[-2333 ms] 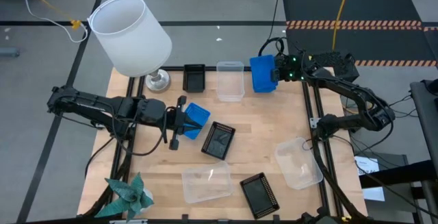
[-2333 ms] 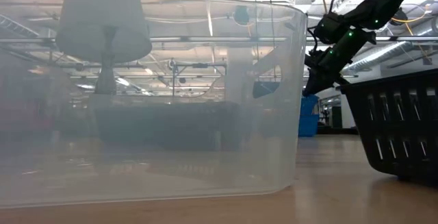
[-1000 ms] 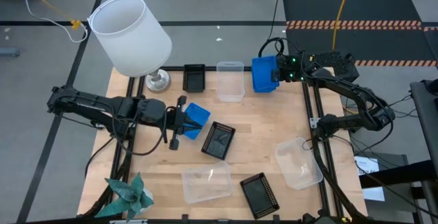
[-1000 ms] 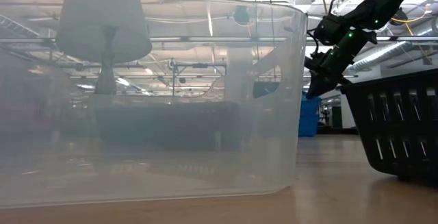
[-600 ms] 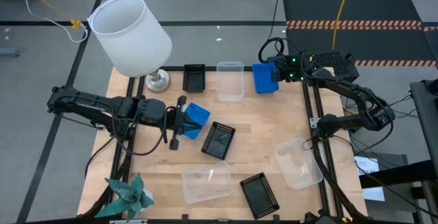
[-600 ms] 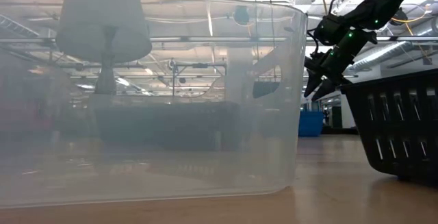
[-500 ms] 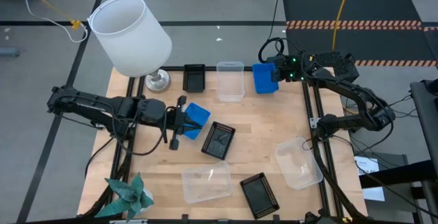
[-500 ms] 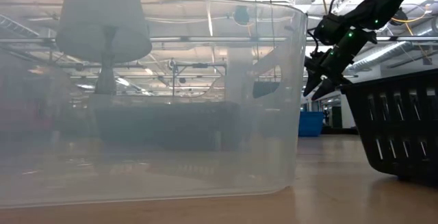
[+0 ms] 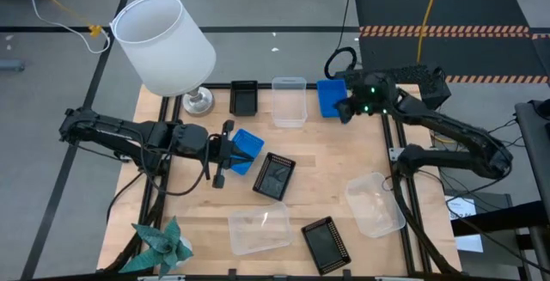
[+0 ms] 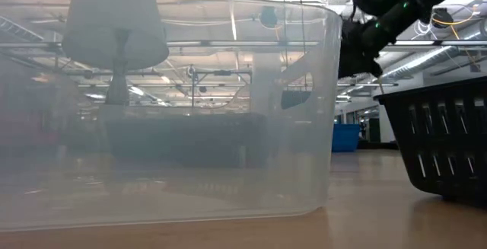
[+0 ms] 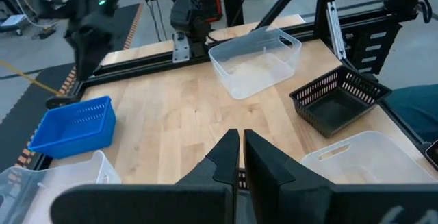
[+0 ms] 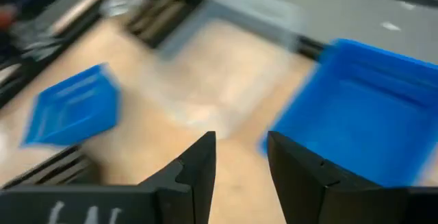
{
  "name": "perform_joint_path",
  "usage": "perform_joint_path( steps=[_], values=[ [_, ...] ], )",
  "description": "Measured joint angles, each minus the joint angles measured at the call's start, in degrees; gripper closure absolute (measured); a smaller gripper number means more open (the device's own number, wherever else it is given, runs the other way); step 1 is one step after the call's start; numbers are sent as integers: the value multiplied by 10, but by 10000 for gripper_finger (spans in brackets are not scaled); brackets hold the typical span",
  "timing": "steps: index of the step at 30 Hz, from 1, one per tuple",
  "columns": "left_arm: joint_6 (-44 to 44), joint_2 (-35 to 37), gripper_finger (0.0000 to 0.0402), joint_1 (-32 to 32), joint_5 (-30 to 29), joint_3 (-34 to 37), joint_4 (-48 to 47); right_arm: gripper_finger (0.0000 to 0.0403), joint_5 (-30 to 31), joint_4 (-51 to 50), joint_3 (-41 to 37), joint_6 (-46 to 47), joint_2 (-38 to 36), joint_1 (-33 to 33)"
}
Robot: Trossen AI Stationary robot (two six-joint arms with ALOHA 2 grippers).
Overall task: Stack baskets by color
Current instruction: Stack the middle black bin on the top left black bin
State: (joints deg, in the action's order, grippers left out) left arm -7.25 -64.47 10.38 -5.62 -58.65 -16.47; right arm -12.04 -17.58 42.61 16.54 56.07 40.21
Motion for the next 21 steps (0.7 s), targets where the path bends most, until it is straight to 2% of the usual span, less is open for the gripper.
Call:
perform_joint_path(
  steps=[5,12,18,21],
  values=[
    [0,0,376,0,-5,0,0,282,5,7,0,-11,-49,-106],
    [1,-1,376,3,-20,0,0,282,94,7,0,-57,-89,-247],
    [-15,-46,369,24,-77,0,14,282,107,7,0,-83,-99,-331],
    [-4,-88,341,41,-79,0,20,282,105,6,0,-94,-102,-353]
  ],
)
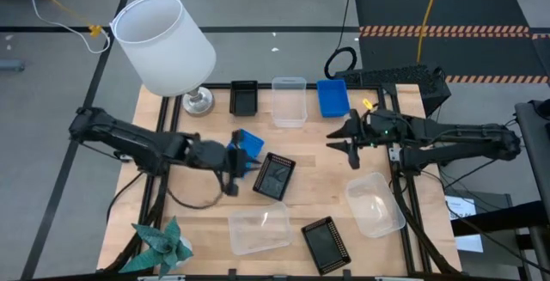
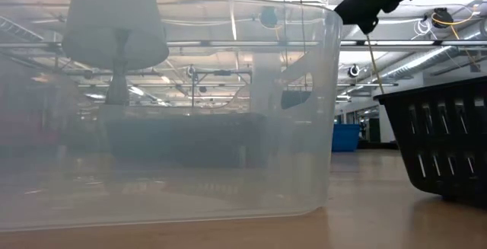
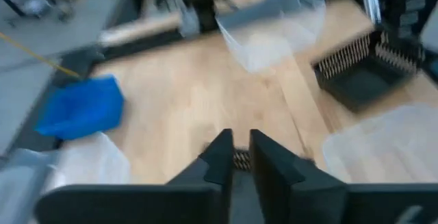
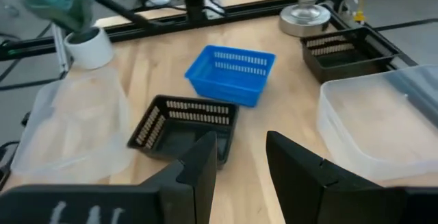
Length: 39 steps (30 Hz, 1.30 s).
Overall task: Stack baskets by color
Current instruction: Stack the middle black bin on the top left black bin
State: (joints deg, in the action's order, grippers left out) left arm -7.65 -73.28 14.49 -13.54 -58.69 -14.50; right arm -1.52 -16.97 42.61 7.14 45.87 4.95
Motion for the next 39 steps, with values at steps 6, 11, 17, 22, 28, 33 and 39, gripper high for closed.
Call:
perform_joint_path(
  steps=[6,11,17,22,28,33,39],
  values=[
    [34,-86,248,46,1,0,34,282,0,-19,0,1,-10,-22],
    [69,-154,209,83,10,-29,13,282,0,-35,0,13,-13,-31],
    [89,-240,223,105,-6,-113,-106,282,0,-34,0,26,-13,-40],
    [89,-288,260,97,-37,-173,-218,282,0,-35,0,41,-13,-54],
    [91,-294,293,68,-15,-168,-234,282,0,-55,0,41,-13,-71],
    [82,-295,299,54,8,-158,-235,282,0,-70,0,41,-13,-77],
    [93,-295,294,47,26,-158,-235,282,1,-73,0,66,-13,-88]
  ],
)
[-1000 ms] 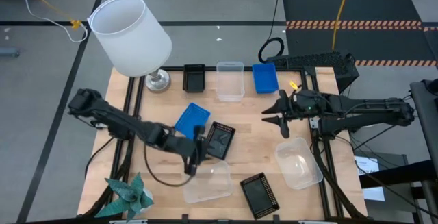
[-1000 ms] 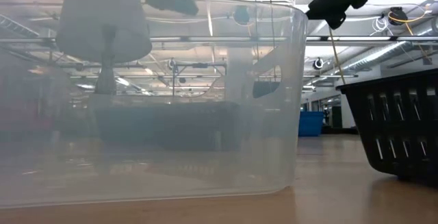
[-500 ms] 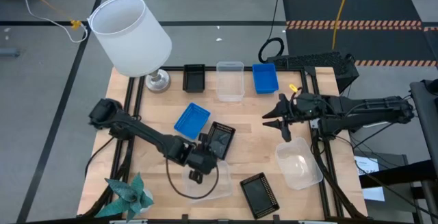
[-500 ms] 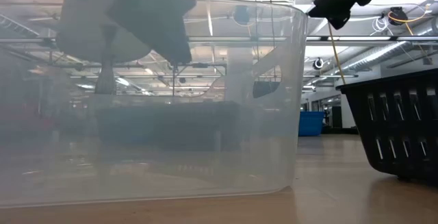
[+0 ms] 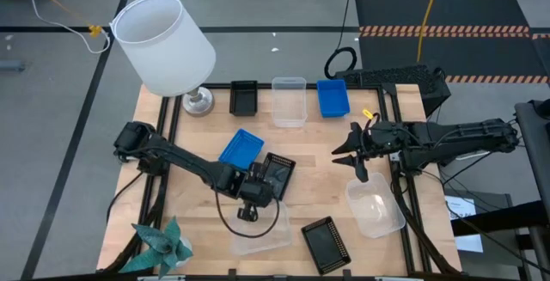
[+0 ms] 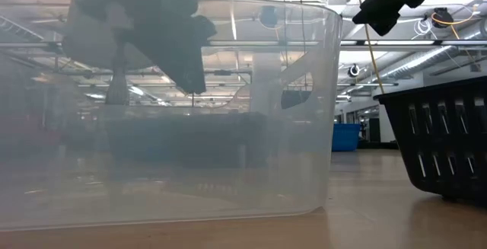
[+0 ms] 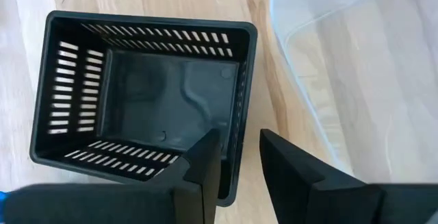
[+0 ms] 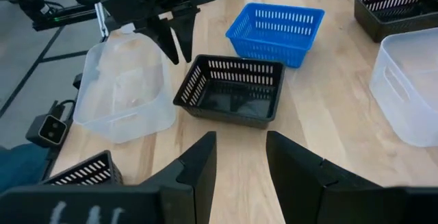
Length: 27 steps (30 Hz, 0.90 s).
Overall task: Stack baskets by color
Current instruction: Stack the middle black bin on the top left black bin
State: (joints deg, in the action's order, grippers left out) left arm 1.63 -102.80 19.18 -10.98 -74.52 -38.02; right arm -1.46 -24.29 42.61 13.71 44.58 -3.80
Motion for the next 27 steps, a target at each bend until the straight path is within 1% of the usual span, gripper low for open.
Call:
perform_joint_path(
  steps=[6,9,15,27],
  values=[
    [3,0,266,1,0,2,0,282,12,0,0,5,0,-12],
    [0,-8,258,0,-4,10,2,282,18,0,0,4,0,-13],
    [1,-8,257,2,-10,28,13,282,18,2,0,-4,0,-13],
    [-18,-29,256,-4,-15,28,13,282,18,14,0,-10,0,-13]
  ],
)
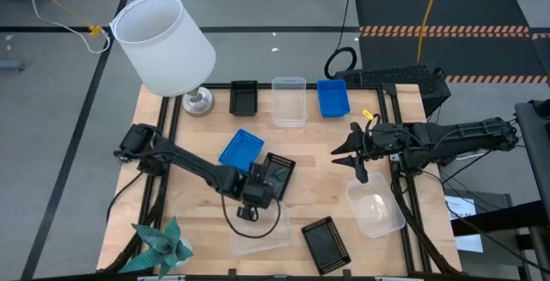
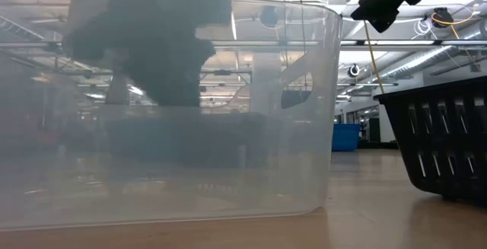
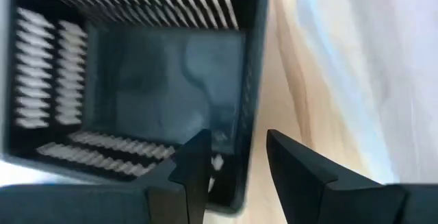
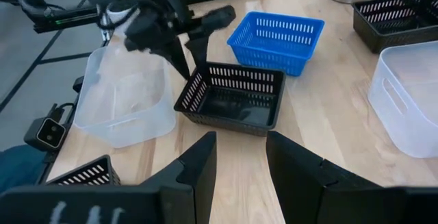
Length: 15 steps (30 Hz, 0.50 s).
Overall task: Stack baskets by color
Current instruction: Stack the middle black bin on the top left black bin
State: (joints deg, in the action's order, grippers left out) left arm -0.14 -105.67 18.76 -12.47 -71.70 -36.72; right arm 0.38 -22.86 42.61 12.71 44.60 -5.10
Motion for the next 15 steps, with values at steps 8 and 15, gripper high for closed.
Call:
perform_joint_path(
  steps=[8,15],
  values=[
    [-18,-11,289,-3,-1,0,12,282,-1,3,0,-1,0,0],
    [-41,-12,386,-4,-2,0,15,282,-1,3,0,-1,0,0]
  ],
)
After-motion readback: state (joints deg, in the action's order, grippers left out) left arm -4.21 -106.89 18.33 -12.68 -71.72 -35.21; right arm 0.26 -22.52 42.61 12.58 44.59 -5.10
